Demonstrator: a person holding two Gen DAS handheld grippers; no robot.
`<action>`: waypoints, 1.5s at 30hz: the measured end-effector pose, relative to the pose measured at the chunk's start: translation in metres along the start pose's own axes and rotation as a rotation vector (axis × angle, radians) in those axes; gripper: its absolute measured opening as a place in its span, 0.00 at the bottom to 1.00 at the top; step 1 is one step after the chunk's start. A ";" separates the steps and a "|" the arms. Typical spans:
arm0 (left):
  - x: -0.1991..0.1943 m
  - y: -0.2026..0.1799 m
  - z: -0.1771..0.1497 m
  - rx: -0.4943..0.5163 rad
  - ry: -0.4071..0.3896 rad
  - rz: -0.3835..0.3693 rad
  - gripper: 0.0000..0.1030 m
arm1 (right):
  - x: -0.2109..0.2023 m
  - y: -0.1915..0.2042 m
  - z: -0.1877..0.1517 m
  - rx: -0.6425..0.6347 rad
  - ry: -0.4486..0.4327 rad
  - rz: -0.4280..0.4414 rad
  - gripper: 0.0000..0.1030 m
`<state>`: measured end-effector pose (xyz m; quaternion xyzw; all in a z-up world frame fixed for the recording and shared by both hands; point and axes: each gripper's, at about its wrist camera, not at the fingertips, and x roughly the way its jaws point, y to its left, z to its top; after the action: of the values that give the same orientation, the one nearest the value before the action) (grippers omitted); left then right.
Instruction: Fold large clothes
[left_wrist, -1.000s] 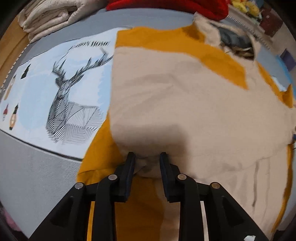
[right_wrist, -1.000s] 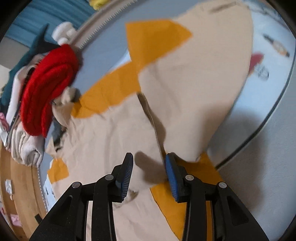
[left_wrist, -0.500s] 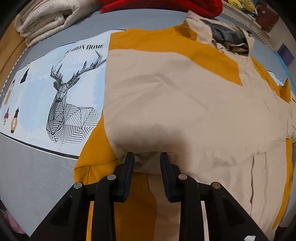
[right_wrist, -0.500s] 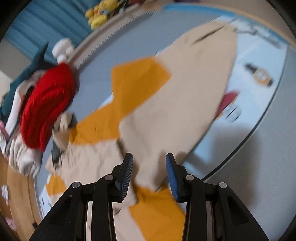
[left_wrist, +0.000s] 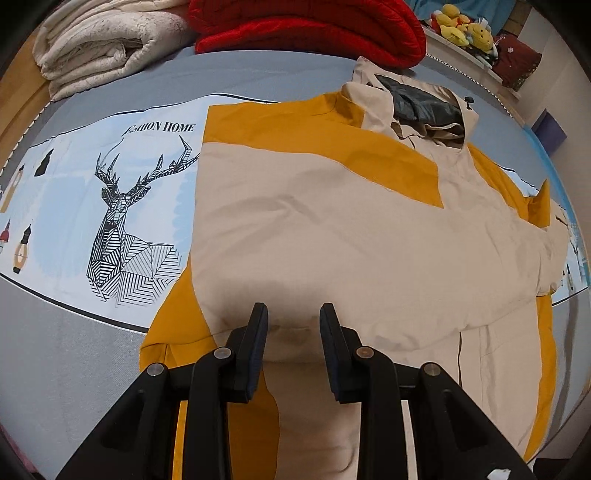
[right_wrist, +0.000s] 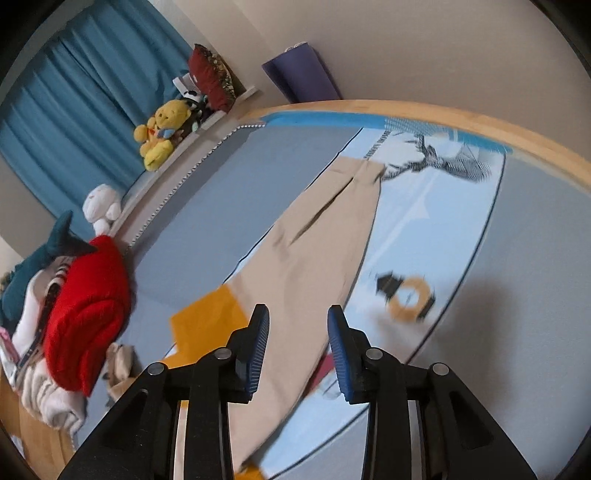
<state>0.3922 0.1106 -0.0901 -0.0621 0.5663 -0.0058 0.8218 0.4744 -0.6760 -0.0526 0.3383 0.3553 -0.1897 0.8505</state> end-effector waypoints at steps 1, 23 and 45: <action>0.000 0.000 0.000 0.000 0.000 -0.001 0.25 | 0.014 -0.004 0.004 -0.009 0.023 0.008 0.34; 0.012 -0.003 0.001 0.033 0.002 0.018 0.25 | 0.169 -0.062 0.041 0.104 0.067 -0.129 0.07; -0.085 0.061 0.020 -0.213 -0.159 -0.153 0.25 | -0.098 0.337 -0.212 -0.863 0.000 0.447 0.02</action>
<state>0.3770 0.1803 -0.0103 -0.1923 0.4905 -0.0034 0.8500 0.4966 -0.2814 0.0578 0.0226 0.3201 0.1623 0.9331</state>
